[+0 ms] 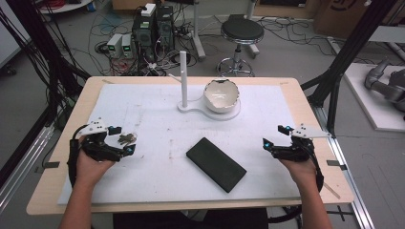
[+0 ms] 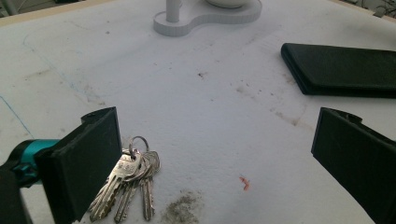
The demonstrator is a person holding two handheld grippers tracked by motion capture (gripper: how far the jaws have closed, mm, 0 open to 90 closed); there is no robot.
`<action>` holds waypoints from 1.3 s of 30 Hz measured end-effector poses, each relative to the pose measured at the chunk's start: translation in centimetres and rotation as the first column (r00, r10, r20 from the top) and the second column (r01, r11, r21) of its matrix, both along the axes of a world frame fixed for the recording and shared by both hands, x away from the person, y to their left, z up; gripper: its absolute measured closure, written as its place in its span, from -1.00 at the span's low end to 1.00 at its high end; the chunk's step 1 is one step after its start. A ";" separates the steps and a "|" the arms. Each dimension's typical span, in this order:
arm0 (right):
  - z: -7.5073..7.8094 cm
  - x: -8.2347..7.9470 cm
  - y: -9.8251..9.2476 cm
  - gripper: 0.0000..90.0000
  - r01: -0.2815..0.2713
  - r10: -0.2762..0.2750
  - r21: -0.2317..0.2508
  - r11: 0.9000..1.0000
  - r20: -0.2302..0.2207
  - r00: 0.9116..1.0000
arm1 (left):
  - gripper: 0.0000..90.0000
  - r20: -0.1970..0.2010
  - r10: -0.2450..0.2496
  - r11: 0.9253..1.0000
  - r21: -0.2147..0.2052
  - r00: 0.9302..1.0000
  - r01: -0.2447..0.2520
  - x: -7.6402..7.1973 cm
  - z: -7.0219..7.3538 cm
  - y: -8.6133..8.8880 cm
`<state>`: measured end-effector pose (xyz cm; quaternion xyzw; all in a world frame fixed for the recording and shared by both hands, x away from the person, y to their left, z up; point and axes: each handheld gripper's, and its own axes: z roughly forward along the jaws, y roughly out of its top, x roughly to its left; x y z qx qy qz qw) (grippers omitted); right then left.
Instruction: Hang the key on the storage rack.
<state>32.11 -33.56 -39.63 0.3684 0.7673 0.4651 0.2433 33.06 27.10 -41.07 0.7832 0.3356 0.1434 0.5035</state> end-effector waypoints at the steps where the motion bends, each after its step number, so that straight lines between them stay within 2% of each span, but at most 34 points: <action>1: 0.0 0.0 0.0 -0.59 0.000 0.000 0.000 1.000 0.000 1.000 | -0.96 -0.002 0.003 1.000 -0.005 1.000 -0.003 0.0 0.0 0.0; 6: -0.1 0.0 -0.3 -0.59 0.008 -0.008 0.011 1.000 -0.015 1.000 | -0.96 -0.007 0.016 1.000 -0.007 1.000 -0.016 0.3 -0.1 0.2; 7: -0.1 -0.1 -0.4 -0.59 -0.002 0.003 0.017 1.000 -0.020 1.000 | -0.96 -0.009 0.014 1.000 0.007 1.000 -0.014 0.4 -0.2 0.1; 15: -0.4 -0.5 -0.6 -0.59 -0.009 0.009 0.017 1.000 -0.027 1.000 | -0.96 -0.022 0.019 0.999 0.032 1.000 -0.018 0.6 -0.4 0.0; 17: -0.3 -0.5 -0.6 -0.59 -0.006 0.007 0.018 1.000 -0.026 1.000 | -0.96 -0.019 0.062 0.997 0.049 0.998 -0.061 0.9 -0.5 0.1; 18: -0.3 -0.5 -0.7 -0.59 -0.011 0.012 0.026 1.000 -0.012 1.000 | -0.95 -0.042 0.080 0.995 0.062 0.996 -0.077 1.5 -0.6 0.3; 22: -0.3 -0.5 -0.6 -0.59 -0.015 0.015 0.017 1.000 -0.022 1.000 | -0.93 -0.063 0.089 0.994 0.061 0.994 -0.085 2.3 -0.8 0.3; 24: -0.4 -0.5 -0.6 -0.59 -0.015 0.016 0.017 1.000 -0.021 1.000 | -0.89 -0.080 0.081 0.994 0.077 0.993 -0.075 2.9 -0.8 0.1; 25: -0.5 -0.4 -0.7 -0.59 -0.015 0.016 0.016 1.000 -0.026 1.000 | -0.61 -0.077 0.063 0.996 0.060 0.995 -0.058 3.2 -0.9 0.1; 26: -0.6 -0.3 -0.7 -0.59 -0.016 0.017 0.019 1.000 -0.029 0.999 | -0.49 -0.092 0.048 0.998 0.039 0.995 -0.045 3.6 -1.1 0.2; 27: -0.6 -0.3 -0.8 -0.59 -0.016 0.017 0.018 1.000 -0.031 0.999 | -0.36 -0.106 0.048 0.998 0.041 0.993 -0.044 3.9 -1.2 0.2; 29: -0.6 -0.3 -0.8 -0.59 -0.015 0.015 0.017 1.000 -0.028 0.999 | -0.31 -0.121 0.049 0.997 0.056 0.991 -0.043 4.8 -1.4 0.1; 30: -0.5 -0.4 -1.0 -0.59 -0.013 0.013 0.023 1.000 -0.029 0.999 | -0.24 -0.141 0.051 0.996 0.078 0.989 -0.040 5.4 -1.5 0.0; 31: -0.5 -0.4 -1.0 -0.59 -0.013 0.014 0.024 1.000 -0.025 1.000 | -0.24 -0.141 0.051 0.996 0.078 0.989 -0.040 5.4 -1.5 0.0; 32: -0.5 -0.4 -1.1 -0.59 -0.011 0.012 0.023 1.000 -0.025 1.000 | -0.22 -0.165 0.074 0.992 0.113 0.984 -0.056 6.0 -1.8 -0.2; 35: -0.5 -0.4 -1.1 -0.59 -0.013 0.014 0.023 1.000 -0.027 1.000 | -0.19 -0.171 0.080 0.990 0.129 0.982 -0.058 6.4 -2.1 -0.4; 36: -0.6 -0.4 -1.1 -0.59 -0.010 0.011 0.024 1.000 -0.032 0.999 | -0.05 -0.178 0.078 0.990 0.130 0.981 -0.055 6.5 -2.2 -0.4; 39: -0.6 -0.4 -1.1 -0.59 -0.014 0.014 0.018 1.000 -0.029 0.999 | 0.05 -0.185 0.078 0.987 0.152 0.980 -0.050 6.5 -2.4 -0.4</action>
